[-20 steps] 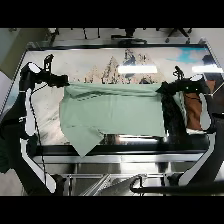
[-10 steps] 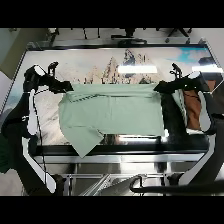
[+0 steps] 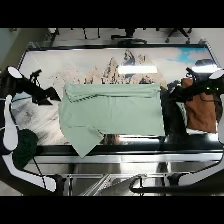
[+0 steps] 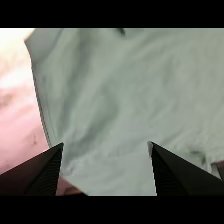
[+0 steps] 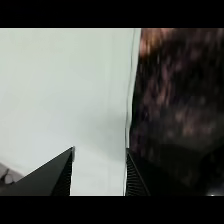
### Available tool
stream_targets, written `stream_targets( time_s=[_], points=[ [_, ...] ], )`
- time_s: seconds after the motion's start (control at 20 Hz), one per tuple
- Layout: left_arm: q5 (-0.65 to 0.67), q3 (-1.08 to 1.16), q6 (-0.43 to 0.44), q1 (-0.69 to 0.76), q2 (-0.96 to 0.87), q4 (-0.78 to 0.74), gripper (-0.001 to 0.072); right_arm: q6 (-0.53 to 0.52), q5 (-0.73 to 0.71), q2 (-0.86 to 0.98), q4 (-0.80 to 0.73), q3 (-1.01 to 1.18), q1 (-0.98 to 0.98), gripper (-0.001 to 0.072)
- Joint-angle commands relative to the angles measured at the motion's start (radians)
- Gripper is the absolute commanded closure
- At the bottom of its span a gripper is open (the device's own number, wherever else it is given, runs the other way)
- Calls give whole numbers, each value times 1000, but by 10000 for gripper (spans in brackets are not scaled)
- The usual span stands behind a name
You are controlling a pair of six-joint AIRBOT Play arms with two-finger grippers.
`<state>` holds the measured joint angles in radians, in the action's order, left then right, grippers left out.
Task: Fold the shirts.
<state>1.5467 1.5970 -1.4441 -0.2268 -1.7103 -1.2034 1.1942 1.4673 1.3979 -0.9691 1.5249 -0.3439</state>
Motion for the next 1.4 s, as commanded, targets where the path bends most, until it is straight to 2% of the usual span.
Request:
stream_targets(
  time_s=[0.0, 0.15, 0.3, 0.5, 0.6, 0.65, 0.7, 1.0, 1.2, 1.25, 1.3, 1.35],
  points=[
    [-38, -437, 0, -11, 206, 0, 115, -1, -10, -146, -84, -284, -51, 356],
    [-134, -744, 0, -11, 323, 21, 114, 3, -111, -245, -97, -468, -124, 356],
    [-344, -938, 24, -10, 404, 135, 115, -1, -144, -262, -97, -512, -161, 351],
    [-515, -1023, 82, -11, 391, 257, 115, -13, -156, -241, -40, -513, -159, 351],
    [-542, -997, 106, -11, 365, 308, 117, -36, -153, -224, 2, -513, -158, 350],
    [-536, -975, 111, -11, 359, 317, 252, -39, -151, -214, 4, -513, -154, 349],
    [-523, -949, 126, -9, 359, 314, 674, -39, -146, -203, 6, -518, -151, 348],
    [-369, -801, 146, -9, 430, 306, 680, -66, -215, -165, 5, -638, -80, 348],
    [-328, -739, 146, -8, 467, 306, 680, -71, -196, -118, 17, -653, 44, 352],
    [-317, -726, 146, -9, 476, 305, 680, -85, -192, -121, 33, -653, 78, 423],
    [-298, -710, 146, -8, 485, 305, 680, -90, -184, -127, 41, -649, 100, 634],
    [-277, -696, 146, -9, 494, 305, 680, -87, -183, -141, 39, -643, 111, 693]
  ],
)
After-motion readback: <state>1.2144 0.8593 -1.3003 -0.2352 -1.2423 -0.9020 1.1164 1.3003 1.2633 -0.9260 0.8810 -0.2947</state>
